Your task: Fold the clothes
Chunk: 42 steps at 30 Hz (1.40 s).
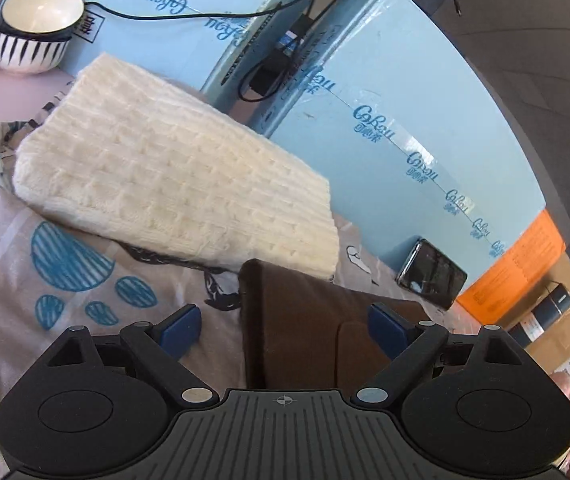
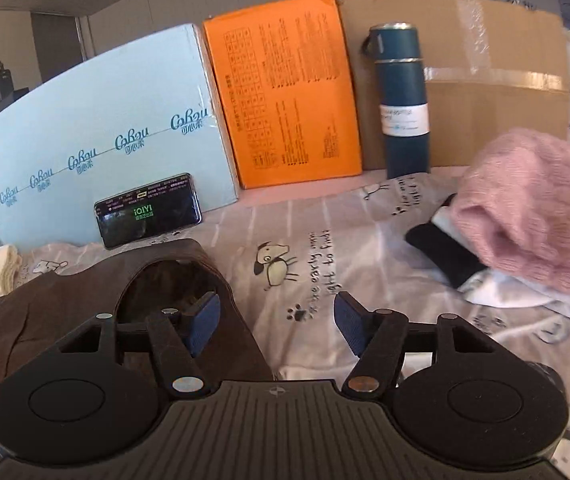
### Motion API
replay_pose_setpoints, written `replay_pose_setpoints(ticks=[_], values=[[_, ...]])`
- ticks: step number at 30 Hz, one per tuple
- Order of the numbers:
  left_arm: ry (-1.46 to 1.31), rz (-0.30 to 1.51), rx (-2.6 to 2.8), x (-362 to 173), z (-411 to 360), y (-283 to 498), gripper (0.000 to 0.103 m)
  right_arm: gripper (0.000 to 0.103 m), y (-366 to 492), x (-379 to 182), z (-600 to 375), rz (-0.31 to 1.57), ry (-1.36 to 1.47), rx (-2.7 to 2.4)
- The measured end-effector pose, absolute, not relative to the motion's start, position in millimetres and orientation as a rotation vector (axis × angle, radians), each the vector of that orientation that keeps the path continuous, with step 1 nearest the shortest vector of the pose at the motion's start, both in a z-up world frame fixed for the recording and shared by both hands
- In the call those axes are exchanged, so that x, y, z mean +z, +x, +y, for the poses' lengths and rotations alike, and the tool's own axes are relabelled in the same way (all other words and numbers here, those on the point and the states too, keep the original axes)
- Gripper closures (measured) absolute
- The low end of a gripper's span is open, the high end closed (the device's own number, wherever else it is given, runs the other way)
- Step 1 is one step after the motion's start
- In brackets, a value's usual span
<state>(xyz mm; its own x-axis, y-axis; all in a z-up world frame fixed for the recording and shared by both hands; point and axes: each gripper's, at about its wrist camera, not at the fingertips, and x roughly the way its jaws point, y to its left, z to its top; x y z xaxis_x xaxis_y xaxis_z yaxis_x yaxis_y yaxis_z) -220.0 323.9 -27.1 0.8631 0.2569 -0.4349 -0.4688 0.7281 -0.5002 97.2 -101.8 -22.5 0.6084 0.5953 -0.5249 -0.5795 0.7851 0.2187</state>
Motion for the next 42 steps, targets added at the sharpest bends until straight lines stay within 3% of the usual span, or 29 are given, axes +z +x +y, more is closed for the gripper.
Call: replay_pose_setpoints(ticks=[2,3,4,6,10,13,17,20,22,23,24,25,27,28,29,31,35,37,42], values=[[-0.587,0.375,0.406,-27.7,318.0,-211.6,0.033,0.047,120.3,-34.1,-80.8,0.678,0.02,0.7],[-0.561,0.387,0.405,-27.9,315.1,-207.4,0.056,0.054,128.4,-41.2,-72.3,0.705,0.014,0.696],[-0.535,0.398,0.404,-28.2,312.2,-203.2,0.072,0.057,133.0,-46.3,-66.0,0.717,0.007,0.699],[-0.482,0.422,0.401,-28.7,306.3,-194.8,0.095,0.068,137.8,-53.3,-56.1,0.71,0.002,0.725],[-0.346,0.341,0.387,-4.9,280.5,-192.2,0.1,0.092,140.9,-54.5,-51.9,0.694,0.01,0.732],[-0.268,0.266,0.38,19.1,267.9,-182.0,0.101,0.095,141.0,-43.7,-59.1,0.631,0.028,0.691],[-0.206,0.304,0.371,31.8,268.0,-137.3,0.101,0.095,143.5,-30.2,-72.8,0.557,0.02,0.611],[-0.186,0.382,0.391,26.4,273.2,-111.0,0.098,0.094,154.5,-33.2,-83.6,0.591,-0.005,0.557],[-0.187,0.459,0.421,14.2,279.0,-99.7,0.088,0.082,161.4,-37.5,-92.3,0.626,-0.019,0.535],[-0.187,0.498,0.437,8.1,281.9,-94.1,0.084,0.065,163.9,-39.6,-97.1,0.642,-0.027,0.523],[-0.187,0.537,0.452,2.0,284.8,-88.5,0.072,0.057,164.2,-40.2,-102.6,0.646,-0.035,0.508],[-0.195,0.549,0.464,-0.9,287.7,-89.4,0.054,0.054,163.3,-39.6,-108.2,0.641,-0.037,0.505],[-0.225,0.52,0.476,1.4,291.6,-107.0,0.035,0.046,158.6,-36.3,-117.2,0.632,-0.053,0.505],[-0.243,0.496,0.468,4.9,290.7,-120.4,0.031,0.043,153.4,-33.8,-121.3,0.619,-0.07,0.493],[-0.26,0.472,0.461,8.5,289.7,-133.7,0.03,0.036,147.7,-31.3,-125.5,0.603,-0.09,0.481],[-0.292,0.431,0.437,13.6,285.5,-161.7,0.023,0.035,130.8,-25.4,-136.0,0.544,-0.126,0.464],[-0.334,0.394,0.323,6.6,260.9,-223.5,0.017,0.025,88.5,-14.3,-158.7,0.441,-0.107,0.505],[-0.35,0.406,0.265,-2.8,245.9,-245.4,0.012,0.024,68.6,-13.6,-166.5,0.44,-0.078,0.579],[-0.321,0.505,0.198,-24.2,215.3,-261.7,0.011,0.02,32.6,-22.5,-162.2,0.477,-0.073,0.682]])
